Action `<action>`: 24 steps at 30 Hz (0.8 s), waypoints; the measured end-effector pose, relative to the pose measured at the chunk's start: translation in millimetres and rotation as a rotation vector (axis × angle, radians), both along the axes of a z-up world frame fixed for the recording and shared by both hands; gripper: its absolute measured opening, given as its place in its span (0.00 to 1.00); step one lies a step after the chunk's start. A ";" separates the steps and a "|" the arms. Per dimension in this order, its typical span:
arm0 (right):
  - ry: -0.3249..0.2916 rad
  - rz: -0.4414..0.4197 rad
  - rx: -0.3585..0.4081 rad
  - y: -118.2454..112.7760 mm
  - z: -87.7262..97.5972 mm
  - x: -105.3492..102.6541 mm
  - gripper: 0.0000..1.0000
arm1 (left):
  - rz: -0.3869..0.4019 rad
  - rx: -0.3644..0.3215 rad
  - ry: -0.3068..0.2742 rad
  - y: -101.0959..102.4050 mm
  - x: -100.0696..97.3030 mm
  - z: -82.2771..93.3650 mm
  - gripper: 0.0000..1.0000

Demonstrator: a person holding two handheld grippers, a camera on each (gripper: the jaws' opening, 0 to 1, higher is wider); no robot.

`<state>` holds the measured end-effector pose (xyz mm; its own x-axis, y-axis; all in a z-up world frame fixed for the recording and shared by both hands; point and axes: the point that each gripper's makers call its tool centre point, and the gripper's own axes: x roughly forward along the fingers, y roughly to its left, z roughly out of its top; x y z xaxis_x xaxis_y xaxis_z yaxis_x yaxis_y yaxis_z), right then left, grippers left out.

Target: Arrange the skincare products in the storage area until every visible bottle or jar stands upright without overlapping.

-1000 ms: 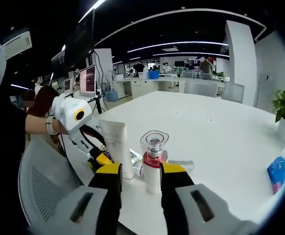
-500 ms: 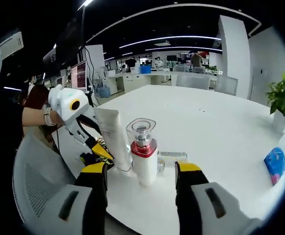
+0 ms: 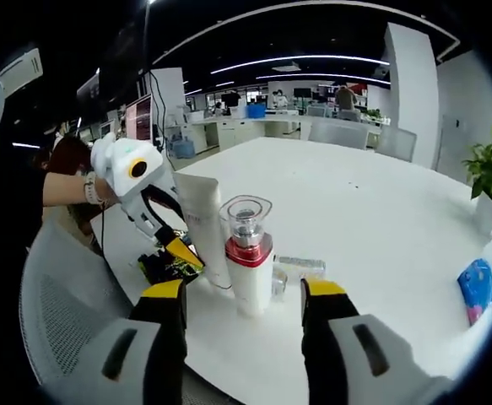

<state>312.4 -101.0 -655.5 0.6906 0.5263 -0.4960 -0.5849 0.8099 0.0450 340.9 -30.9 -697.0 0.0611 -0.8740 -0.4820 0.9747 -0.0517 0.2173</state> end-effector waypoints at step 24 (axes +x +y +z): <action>0.004 0.019 0.000 1.2 1.6 1.3 0.54 | -0.036 0.005 -0.051 -6.2 -0.7 -2.3 0.19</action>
